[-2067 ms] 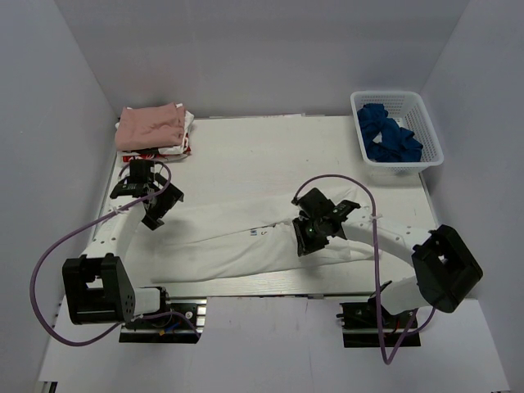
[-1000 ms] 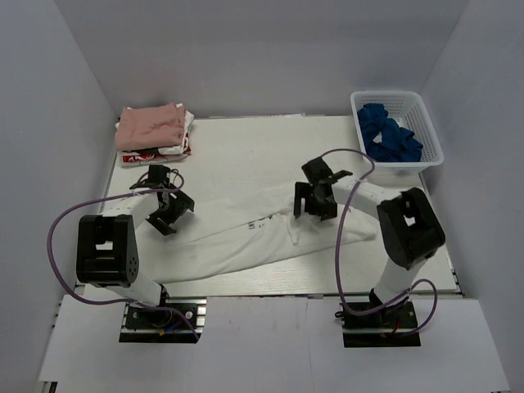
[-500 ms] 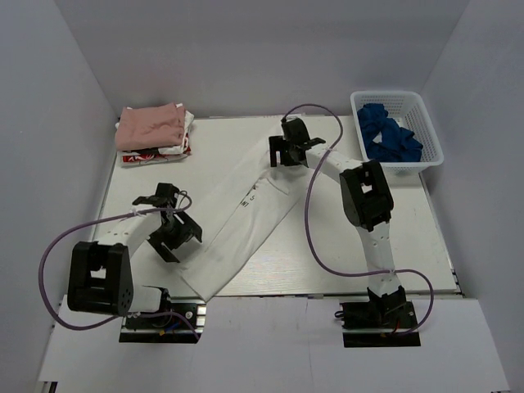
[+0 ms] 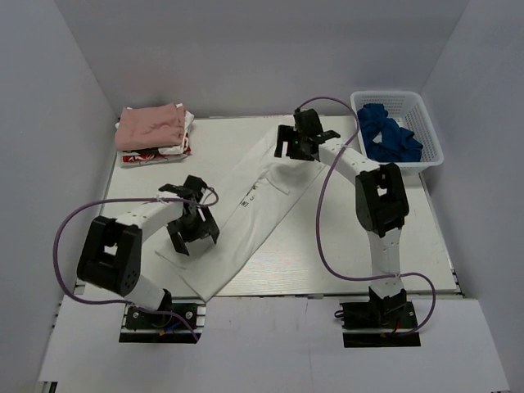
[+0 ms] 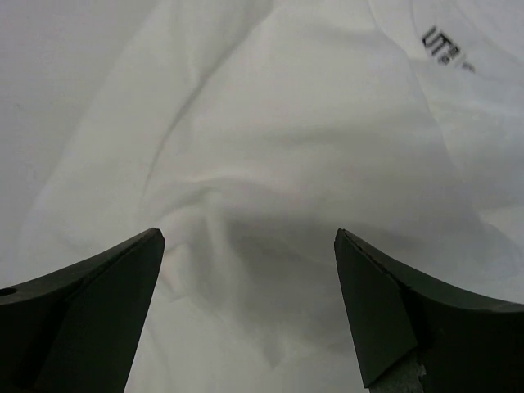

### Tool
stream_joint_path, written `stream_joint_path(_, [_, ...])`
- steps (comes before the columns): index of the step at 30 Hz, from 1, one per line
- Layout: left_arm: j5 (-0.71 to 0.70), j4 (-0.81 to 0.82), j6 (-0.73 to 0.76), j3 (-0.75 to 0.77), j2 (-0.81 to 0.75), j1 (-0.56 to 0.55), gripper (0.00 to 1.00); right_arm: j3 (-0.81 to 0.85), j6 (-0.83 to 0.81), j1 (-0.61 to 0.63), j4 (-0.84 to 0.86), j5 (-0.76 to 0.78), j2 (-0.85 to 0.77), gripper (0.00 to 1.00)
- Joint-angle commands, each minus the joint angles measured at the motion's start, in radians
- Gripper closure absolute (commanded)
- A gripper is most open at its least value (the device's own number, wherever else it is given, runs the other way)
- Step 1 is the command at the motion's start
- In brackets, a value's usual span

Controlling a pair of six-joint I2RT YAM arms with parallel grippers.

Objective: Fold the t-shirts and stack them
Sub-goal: Rotate the tshirt 90 degrees

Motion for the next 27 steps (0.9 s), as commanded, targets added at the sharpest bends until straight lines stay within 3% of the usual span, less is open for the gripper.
stream_joint_path(1, [0.053, 0.045, 0.034, -0.083, 0.044, -0.068, 0.01, -0.023, 0.085, -0.030, -0.111, -0.067, 0.029, 0.10])
stream_joint_path(9, [0.079, 0.065, 0.044, -0.072, 0.248, -0.232, 0.03, 0.086, 0.092, -0.061, -0.186, -0.108, 0.166, 0.10])
stream_joint_path(14, [0.152, 0.180, 0.030, 0.078, 0.389, -0.312, 0.03, 0.343, 0.093, -0.095, -0.249, -0.182, 0.365, 0.10])
stream_joint_path(21, [0.225, 0.220, -0.111, 0.301, 0.514, -0.396, 0.03, 0.560, 0.162, -0.139, -0.041, -0.198, 0.560, 0.10])
stream_joint_path(27, [0.272, 0.271, -0.180, 0.268, 0.411, -0.534, 0.00, 0.624, 0.178, -0.144, 0.126, -0.099, 0.539, 0.10])
